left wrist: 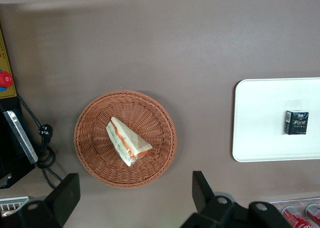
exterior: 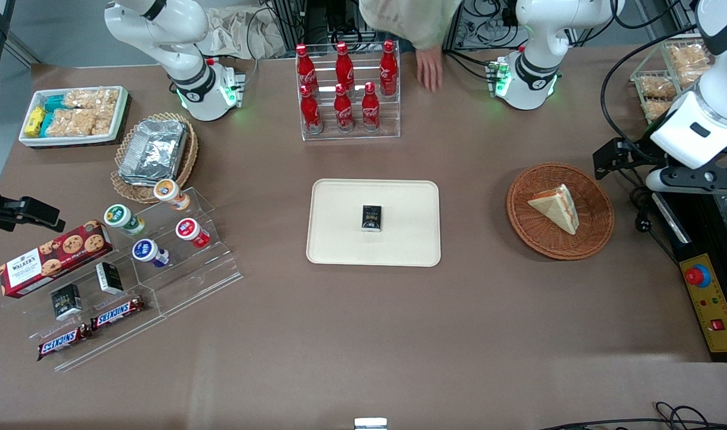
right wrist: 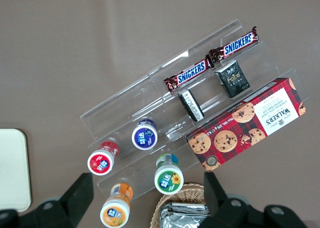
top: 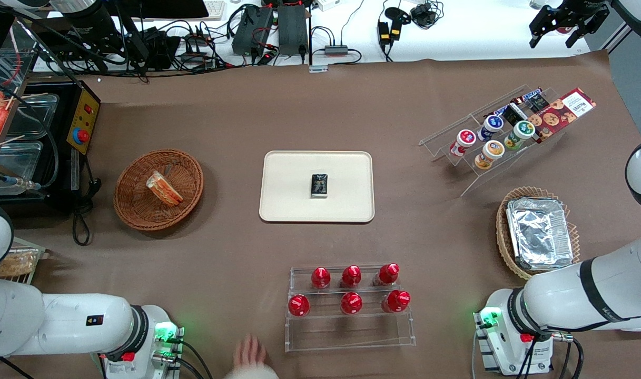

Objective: Place sandwich from basket to tray
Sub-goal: 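Move the left gripper over the wicker basket holding the wrapped sandwich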

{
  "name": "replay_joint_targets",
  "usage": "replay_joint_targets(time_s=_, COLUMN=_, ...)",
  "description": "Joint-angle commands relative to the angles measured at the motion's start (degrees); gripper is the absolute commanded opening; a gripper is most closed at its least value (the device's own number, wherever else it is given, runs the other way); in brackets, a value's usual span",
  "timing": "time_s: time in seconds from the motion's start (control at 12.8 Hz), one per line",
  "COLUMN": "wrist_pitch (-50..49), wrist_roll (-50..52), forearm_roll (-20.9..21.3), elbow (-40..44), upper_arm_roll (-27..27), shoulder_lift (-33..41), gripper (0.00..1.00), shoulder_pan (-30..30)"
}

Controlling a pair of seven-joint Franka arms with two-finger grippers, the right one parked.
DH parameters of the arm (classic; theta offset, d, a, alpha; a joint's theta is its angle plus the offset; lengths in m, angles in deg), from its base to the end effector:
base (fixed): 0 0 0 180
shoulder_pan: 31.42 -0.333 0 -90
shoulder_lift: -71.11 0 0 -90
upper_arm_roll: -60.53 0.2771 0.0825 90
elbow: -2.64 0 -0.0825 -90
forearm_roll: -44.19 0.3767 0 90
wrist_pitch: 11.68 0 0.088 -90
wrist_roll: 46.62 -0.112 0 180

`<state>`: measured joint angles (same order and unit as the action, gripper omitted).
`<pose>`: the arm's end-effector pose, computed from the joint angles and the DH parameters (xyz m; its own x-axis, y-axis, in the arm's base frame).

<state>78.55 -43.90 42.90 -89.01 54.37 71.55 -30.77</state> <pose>0.5406 -0.0673 0.5718 0.9973 -0.0712 -0.0182 -0.0708 -0.9973 0.0208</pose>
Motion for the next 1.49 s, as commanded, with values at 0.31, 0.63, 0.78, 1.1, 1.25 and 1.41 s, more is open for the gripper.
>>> replay_joint_targets(time_s=0.31, wrist_pitch=-2.86, wrist_roll=2.27, forearm_roll=5.60, elbow=1.39, upper_arm_roll=-0.17, shoulder_lift=-0.79, gripper=1.00, shoulder_pan=-0.04)
replay_joint_targets(time_s=0.63, wrist_pitch=-4.09, wrist_roll=9.72, forearm_roll=4.99, elbow=0.07, upper_arm_roll=0.18, shoulder_lift=0.08, gripper=1.00, shoulder_pan=-0.48)
replay_joint_targets(time_s=0.78, wrist_pitch=-4.18, wrist_roll=17.11, forearm_roll=4.64, elbow=-1.86, upper_arm_roll=0.18, shoulder_lift=1.66, gripper=1.00, shoulder_pan=-1.70)
replay_joint_targets(time_s=1.1, wrist_pitch=-3.75, wrist_roll=20.92, forearm_roll=2.37, elbow=-9.75, upper_arm_roll=0.18, shoulder_lift=7.54, gripper=1.00, shoulder_pan=-7.31)
replay_joint_targets(time_s=1.25, wrist_pitch=-1.47, wrist_roll=21.09, forearm_roll=0.51, elbow=-15.81, upper_arm_roll=0.18, shoulder_lift=11.84, gripper=1.00, shoulder_pan=-10.66)
replay_joint_targets(time_s=1.41, wrist_pitch=0.65, wrist_roll=25.80, forearm_roll=0.42, elbow=-19.61, upper_arm_roll=0.18, shoulder_lift=14.40, gripper=1.00, shoulder_pan=-11.02)
